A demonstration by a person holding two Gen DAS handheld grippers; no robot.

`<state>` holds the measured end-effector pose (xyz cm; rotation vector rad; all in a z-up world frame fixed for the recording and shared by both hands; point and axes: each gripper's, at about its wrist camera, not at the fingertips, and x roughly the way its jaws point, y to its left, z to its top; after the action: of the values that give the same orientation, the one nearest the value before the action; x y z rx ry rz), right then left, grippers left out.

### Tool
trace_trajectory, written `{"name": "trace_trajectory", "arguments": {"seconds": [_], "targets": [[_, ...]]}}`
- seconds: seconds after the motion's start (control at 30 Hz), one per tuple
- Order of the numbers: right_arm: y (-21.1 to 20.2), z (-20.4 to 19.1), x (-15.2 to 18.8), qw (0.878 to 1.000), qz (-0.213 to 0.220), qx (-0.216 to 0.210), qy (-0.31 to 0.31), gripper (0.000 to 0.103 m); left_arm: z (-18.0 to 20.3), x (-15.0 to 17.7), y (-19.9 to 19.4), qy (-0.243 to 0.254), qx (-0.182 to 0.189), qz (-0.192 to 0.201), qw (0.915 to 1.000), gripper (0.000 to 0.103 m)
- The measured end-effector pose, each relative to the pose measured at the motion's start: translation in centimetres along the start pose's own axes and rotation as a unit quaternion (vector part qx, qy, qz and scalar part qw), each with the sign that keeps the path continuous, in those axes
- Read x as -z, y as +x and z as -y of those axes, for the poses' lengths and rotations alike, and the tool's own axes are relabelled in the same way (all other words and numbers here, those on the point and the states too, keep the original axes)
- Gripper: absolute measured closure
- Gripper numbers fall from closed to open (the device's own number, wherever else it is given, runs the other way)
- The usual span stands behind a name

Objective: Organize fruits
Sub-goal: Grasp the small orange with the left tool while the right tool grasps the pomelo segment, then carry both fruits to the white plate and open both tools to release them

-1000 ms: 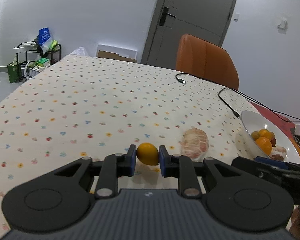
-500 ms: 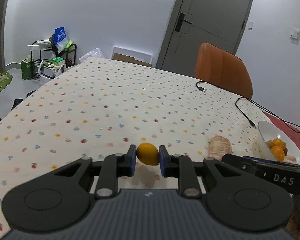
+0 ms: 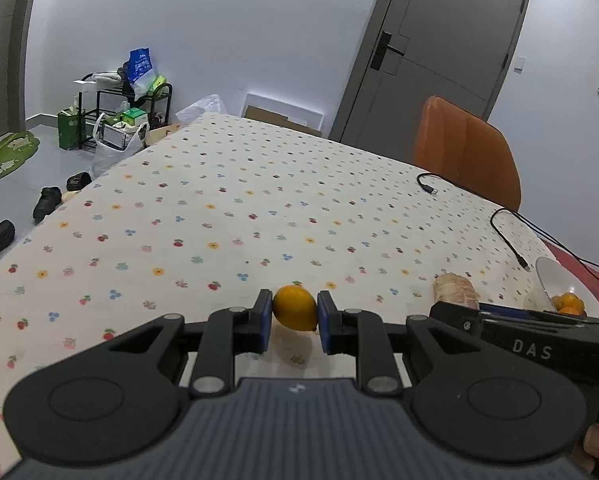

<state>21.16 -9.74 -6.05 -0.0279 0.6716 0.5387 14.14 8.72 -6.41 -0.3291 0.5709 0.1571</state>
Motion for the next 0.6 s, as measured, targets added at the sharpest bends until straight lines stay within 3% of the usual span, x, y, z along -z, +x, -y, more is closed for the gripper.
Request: {"name": "trace_trajectory", "arguments": {"seconds": [0.13, 0.2, 0.37, 0.6], "targets": [[0.4, -0.1, 0.2, 1.0, 0.003, 0.01, -0.013, 0.049, -0.2, -0.1, -0.1, -0.002, -0.003, 0.001, 1.0, 0.081], [0.6, -0.4, 0.3, 0.999, 0.006, 0.028, -0.028, 0.065, -0.2, -0.1, -0.1, -0.002, -0.003, 0.001, 1.0, 0.081], [0.2, -0.3, 0.3, 0.998, 0.004, 0.038, -0.045, 0.074, 0.2, -0.1, -0.5, -0.002, 0.007, 0.002, 1.0, 0.081], [-2.3, 0.4, 1.1, 0.999, 0.025, 0.029, -0.022, 0.075, 1.3, 0.0, -1.0, 0.006, 0.017, 0.005, 0.9998, 0.081]]}}
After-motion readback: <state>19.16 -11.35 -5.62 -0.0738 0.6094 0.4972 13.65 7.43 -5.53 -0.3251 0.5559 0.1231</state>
